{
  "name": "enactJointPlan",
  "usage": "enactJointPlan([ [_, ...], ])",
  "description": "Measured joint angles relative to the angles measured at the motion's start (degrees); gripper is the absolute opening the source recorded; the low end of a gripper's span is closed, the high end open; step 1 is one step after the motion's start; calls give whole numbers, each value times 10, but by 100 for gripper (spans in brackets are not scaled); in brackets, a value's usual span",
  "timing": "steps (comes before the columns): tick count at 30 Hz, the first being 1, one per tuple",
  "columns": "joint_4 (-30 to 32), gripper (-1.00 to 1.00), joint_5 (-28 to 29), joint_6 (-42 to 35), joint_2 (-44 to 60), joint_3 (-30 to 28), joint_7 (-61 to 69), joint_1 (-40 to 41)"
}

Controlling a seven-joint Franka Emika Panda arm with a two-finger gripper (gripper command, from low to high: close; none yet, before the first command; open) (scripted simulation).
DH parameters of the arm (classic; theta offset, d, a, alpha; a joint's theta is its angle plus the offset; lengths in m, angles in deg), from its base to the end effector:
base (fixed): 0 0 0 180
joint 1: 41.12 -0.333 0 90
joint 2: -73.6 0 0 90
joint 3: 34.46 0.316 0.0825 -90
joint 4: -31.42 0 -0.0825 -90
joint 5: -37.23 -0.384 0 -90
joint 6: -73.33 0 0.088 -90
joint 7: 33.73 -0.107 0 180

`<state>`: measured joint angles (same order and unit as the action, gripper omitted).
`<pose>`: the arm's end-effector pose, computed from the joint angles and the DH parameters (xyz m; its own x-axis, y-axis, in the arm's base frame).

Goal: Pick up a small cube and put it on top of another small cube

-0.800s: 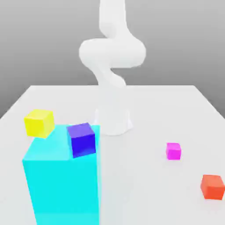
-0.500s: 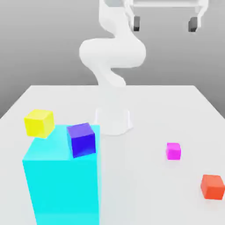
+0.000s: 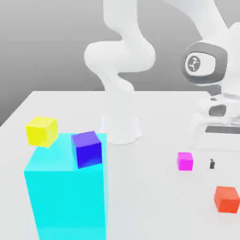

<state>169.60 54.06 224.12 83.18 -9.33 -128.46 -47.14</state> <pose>0.4250 0.2684 0.2558 0.6431 -0.7611 0.0845 -0.7578 -0.6484 -0.0729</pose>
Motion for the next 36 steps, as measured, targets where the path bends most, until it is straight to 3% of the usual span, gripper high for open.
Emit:
enactJointPlan([
  [4,7,0,15,35,79,0,-59,-39],
  [8,-12,0,76,93,162,-61,-111,-93],
  [9,-15,-100,86,101,175,-71,-119,-101],
  [16,-14,-100,85,102,174,-69,-119,-100],
  [21,6,-100,3,34,82,-14,-66,-50],
  [36,-61,-100,-147,-256,-159,-138,-238,153],
])
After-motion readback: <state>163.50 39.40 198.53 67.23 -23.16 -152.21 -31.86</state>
